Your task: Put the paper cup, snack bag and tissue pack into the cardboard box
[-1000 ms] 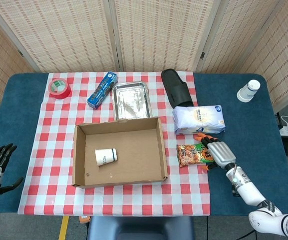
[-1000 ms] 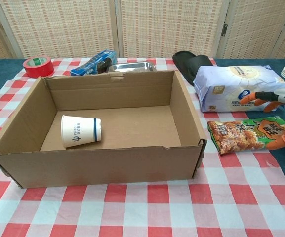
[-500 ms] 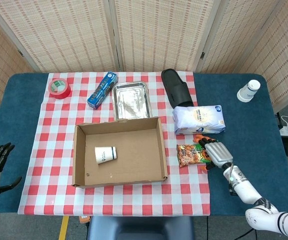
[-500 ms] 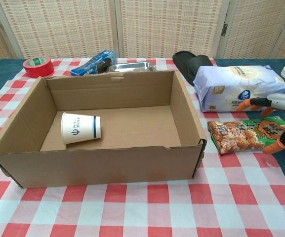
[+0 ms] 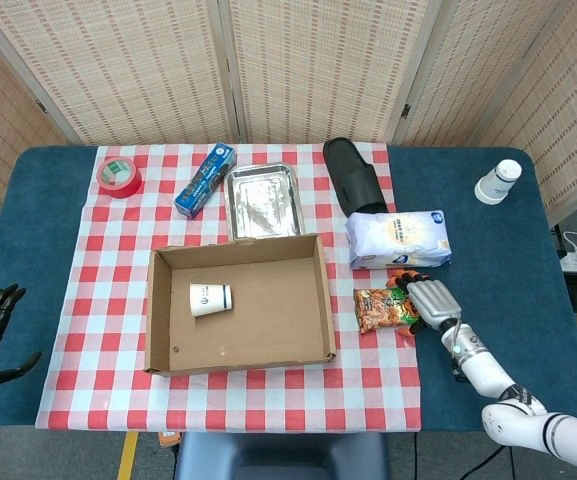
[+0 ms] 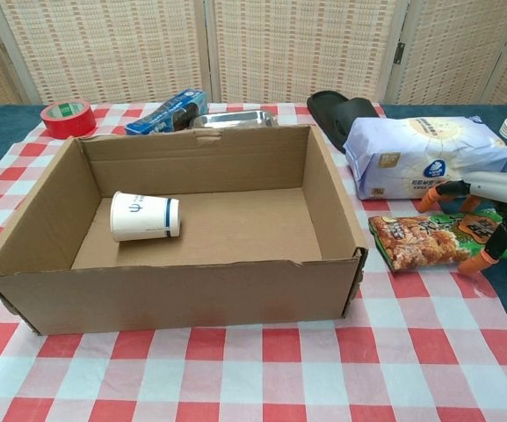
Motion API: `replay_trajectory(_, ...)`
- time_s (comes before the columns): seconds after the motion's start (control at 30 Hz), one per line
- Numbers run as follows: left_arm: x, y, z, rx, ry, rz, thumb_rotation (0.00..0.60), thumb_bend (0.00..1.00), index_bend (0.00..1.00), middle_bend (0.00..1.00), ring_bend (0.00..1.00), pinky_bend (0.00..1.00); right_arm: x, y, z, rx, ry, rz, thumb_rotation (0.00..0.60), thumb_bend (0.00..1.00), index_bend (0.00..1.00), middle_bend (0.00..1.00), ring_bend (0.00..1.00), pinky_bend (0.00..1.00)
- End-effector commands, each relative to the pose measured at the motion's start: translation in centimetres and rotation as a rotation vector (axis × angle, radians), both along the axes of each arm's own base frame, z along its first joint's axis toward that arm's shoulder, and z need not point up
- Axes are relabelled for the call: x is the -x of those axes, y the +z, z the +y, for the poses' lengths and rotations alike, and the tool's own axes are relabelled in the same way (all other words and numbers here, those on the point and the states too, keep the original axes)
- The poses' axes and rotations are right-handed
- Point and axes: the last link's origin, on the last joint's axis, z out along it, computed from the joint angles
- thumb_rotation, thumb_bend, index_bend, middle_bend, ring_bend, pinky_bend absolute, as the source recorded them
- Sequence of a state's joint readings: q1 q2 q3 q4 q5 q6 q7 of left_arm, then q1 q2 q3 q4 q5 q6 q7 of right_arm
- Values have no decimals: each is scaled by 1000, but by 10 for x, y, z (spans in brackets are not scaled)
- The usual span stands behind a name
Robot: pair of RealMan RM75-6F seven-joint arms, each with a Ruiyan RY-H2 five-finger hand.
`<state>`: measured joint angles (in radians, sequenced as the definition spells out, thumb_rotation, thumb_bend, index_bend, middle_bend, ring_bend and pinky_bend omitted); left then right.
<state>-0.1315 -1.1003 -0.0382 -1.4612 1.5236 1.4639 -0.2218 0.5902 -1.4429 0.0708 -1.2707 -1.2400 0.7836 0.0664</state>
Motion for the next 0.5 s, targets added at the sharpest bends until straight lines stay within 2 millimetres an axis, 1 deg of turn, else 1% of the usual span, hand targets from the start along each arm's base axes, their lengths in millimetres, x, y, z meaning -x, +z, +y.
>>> replay_trajectory(0.03, 0, 0, 0, 1, 0, 0, 600, 221, 0, 0, 0, 0, -1, -2, -1, 4, 3, 1, 600, 0, 335, 184, 107, 266)
replay_trajectory(0.1, 0, 0, 0, 2, 0, 0, 600, 221, 0, 0, 0, 0, 0, -2, -2, 18, 7, 4, 600, 14, 404, 227, 164, 316)
replay_trajectory(0.23, 0, 0, 0, 1, 0, -1, 600, 221, 0, 0, 0, 0, 0, -4, -3, 45, 17, 13, 600, 77, 566, 304, 279, 439)
replay_trajectory(0.37, 0, 1, 0, -1, 2, -2, 600, 221, 0, 0, 0, 0, 0, -5, -3, 75, 35, 22, 600, 136, 656, 362, 356, 535)
replay_trajectory(0.5, 0, 1, 0, -1, 1, -2, 600, 221, 0, 0, 0, 0, -3, -2, -1, 114, 66, 17, 600, 219, 757, 435, 447, 659)
